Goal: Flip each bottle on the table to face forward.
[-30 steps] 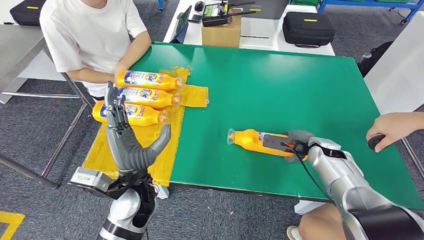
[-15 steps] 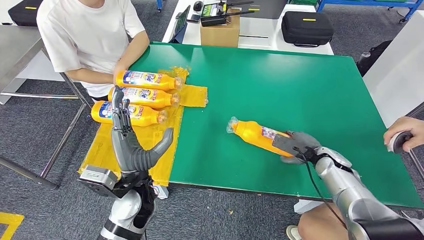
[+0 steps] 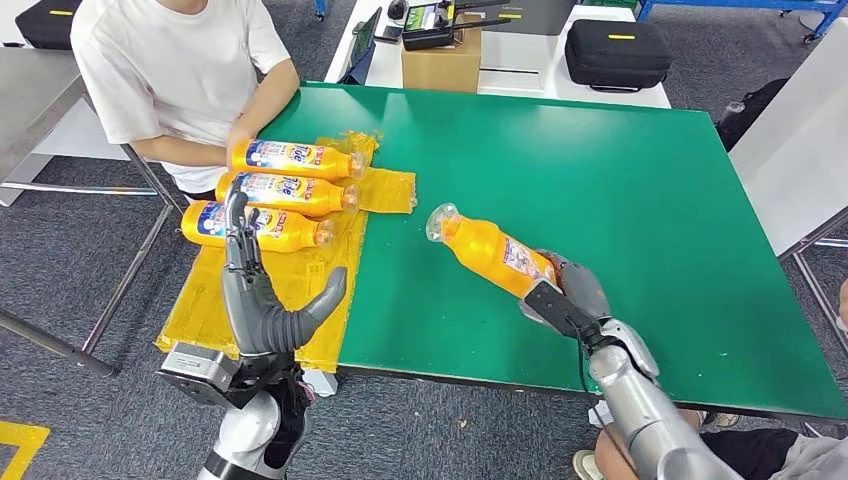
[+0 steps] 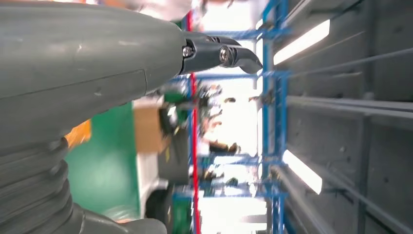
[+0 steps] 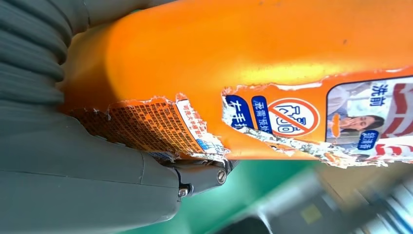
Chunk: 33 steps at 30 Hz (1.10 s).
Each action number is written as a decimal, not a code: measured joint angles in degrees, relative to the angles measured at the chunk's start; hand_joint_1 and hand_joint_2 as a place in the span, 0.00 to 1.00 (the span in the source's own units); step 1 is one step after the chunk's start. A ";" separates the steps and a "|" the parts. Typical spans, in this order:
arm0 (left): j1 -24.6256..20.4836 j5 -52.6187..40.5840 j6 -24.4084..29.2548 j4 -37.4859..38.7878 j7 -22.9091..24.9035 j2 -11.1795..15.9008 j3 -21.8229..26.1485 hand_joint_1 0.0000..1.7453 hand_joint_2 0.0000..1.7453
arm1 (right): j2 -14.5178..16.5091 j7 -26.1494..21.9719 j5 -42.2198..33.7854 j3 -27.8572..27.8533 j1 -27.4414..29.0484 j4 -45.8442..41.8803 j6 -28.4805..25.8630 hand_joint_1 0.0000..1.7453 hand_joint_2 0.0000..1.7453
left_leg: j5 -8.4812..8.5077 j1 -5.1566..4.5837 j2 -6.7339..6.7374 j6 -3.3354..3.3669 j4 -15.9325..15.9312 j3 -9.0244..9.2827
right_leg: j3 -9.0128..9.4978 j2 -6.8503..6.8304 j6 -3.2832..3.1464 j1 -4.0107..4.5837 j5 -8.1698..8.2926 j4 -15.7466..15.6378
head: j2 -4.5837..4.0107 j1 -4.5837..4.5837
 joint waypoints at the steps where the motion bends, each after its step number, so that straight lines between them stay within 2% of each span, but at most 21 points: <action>1: 0.41 0.22 -1.49 -0.03 0.25 0.00 -0.16 0.00 1.00 | 0.85 -0.83 -2.31 -0.57 1.85 -3.54 -0.62 1.00 1.00 | 0.00 0.01 -0.03 0.00 0.00 -0.04 | -0.04 -0.01 0.00 0.00 -0.01 0.01 | 0.00 0.00; 4: 1.54 -2.54 -5.36 -0.01 0.93 0.20 -1.46 0.00 1.00 | 3.11 -3.82 -7.70 -1.89 6.21 -13.52 -1.12 1.00 1.00 | 0.00 0.03 -0.04 -0.01 -0.01 -0.16 | -0.18 -0.02 -0.02 0.01 -0.03 0.02 | 0.01 0.01; 7: 2.53 -4.06 -10.13 0.57 3.87 0.59 -3.09 0.00 1.00 | 4.98 -7.61 -10.57 -2.69 10.25 -23.43 -2.50 1.00 1.00 | -0.03 0.02 -0.02 -0.03 -0.02 -0.21 | -0.24 -0.01 -0.04 -0.01 -0.05 0.01 | 0.01 0.02; 10: 3.09 -1.60 -15.60 2.31 7.57 0.67 -4.32 0.00 1.00 | 6.33 -10.95 -10.42 -2.61 14.07 -31.91 -3.65 1.00 1.00 | -0.05 0.00 -0.01 -0.03 -0.02 -0.23 | -0.27 -0.01 -0.04 -0.02 -0.05 -0.02 | 0.00 0.01; 14: 3.15 0.60 -19.73 4.88 10.17 0.64 -5.74 0.00 1.00 | 7.27 -12.30 -8.86 -0.93 17.33 -38.16 -3.76 1.00 1.00 | -0.06 0.00 0.02 -0.03 -0.02 -0.24 | -0.27 0.00 -0.04 -0.02 -0.05 -0.02 | 0.01 0.02; 18: 3.13 2.75 -22.09 6.02 10.00 0.62 -6.68 0.00 1.00 | 7.95 -12.46 -8.44 1.92 18.78 -40.28 -4.01 1.00 1.00 | -0.04 0.01 0.04 -0.04 -0.02 -0.23 | -0.28 0.00 -0.04 -0.01 -0.04 -0.01 | 0.00 0.01; 22: 2.81 5.95 -23.17 6.08 8.42 0.48 -7.26 0.00 1.00 | 7.85 -12.47 -10.29 5.85 18.95 -41.08 -7.60 1.00 1.00 | -0.03 0.01 0.05 -0.04 -0.02 -0.24 | -0.28 0.01 -0.04 -0.01 -0.04 0.01 | 0.01 0.02; 25: 2.11 9.88 -25.26 5.66 9.02 0.43 -7.69 0.00 1.00 | 7.55 -12.47 -11.80 9.76 18.75 -41.13 -8.90 1.00 1.00 | -0.03 0.02 0.05 -0.05 -0.02 -0.24 | -0.28 0.01 -0.04 -0.01 -0.04 0.01 | -0.01 0.02; 29: 1.23 14.98 -27.95 4.49 8.63 0.44 -8.55 0.00 1.00 | 7.54 -12.45 -10.36 16.52 17.84 -39.25 -7.54 1.00 1.00 | -0.03 0.02 0.04 -0.05 -0.02 -0.25 | -0.28 0.00 -0.04 0.00 -0.05 0.01 | 0.01 0.01; 33: 1.38 15.22 -27.89 2.73 7.18 0.54 -8.78 0.00 1.00 | 8.45 -12.31 -6.70 19.26 16.97 -35.71 -6.83 1.00 1.00 | -0.03 0.02 0.02 -0.05 -0.03 -0.25 | -0.30 0.00 -0.05 -0.01 -0.06 0.01 | -0.01 0.02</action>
